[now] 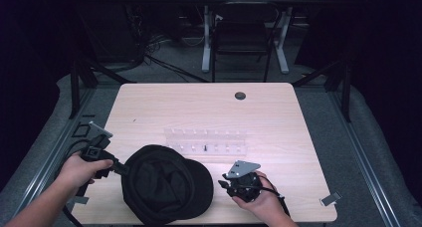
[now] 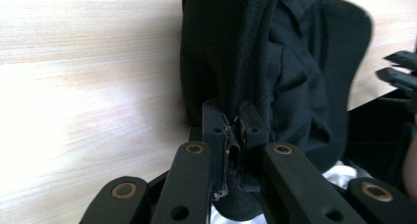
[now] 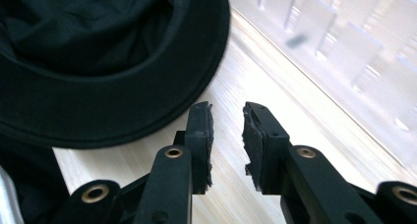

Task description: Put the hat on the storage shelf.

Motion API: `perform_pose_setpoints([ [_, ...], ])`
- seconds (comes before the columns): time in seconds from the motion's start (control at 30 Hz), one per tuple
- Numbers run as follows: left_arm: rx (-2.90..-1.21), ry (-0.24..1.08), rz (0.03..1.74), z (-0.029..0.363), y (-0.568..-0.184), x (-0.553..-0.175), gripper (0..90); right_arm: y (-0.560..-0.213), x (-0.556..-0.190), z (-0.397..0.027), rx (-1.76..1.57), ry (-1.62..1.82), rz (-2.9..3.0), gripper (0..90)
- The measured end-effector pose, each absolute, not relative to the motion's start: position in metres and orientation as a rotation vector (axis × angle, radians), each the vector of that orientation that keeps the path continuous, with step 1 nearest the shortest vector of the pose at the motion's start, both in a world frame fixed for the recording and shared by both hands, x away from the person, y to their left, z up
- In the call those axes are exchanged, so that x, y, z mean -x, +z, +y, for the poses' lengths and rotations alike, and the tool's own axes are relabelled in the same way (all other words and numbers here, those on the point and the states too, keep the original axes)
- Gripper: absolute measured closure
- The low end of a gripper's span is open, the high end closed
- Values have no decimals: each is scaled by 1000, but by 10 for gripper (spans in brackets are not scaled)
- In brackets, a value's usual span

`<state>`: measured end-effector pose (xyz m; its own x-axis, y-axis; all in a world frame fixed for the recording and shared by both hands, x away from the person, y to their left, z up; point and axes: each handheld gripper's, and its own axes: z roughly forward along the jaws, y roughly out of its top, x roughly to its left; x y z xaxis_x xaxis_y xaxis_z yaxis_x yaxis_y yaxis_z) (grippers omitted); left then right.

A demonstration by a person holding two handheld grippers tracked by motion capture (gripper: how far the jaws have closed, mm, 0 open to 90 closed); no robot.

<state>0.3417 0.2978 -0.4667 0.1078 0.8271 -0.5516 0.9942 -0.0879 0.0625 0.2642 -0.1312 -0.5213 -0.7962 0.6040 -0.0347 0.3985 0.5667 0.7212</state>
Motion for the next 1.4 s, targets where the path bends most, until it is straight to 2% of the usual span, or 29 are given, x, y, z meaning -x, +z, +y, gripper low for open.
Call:
perform_pose_setpoints([
  [0.63, -1924, -573, 1693, 282, -427, -342, 860, -524, -263, -170, -939, 1049, 2475, 715],
  [1.4, -1894, -583, 1642, 274, -394, -341, 861, -531, -267, -183, -1010, 1054, 2435, 709],
])
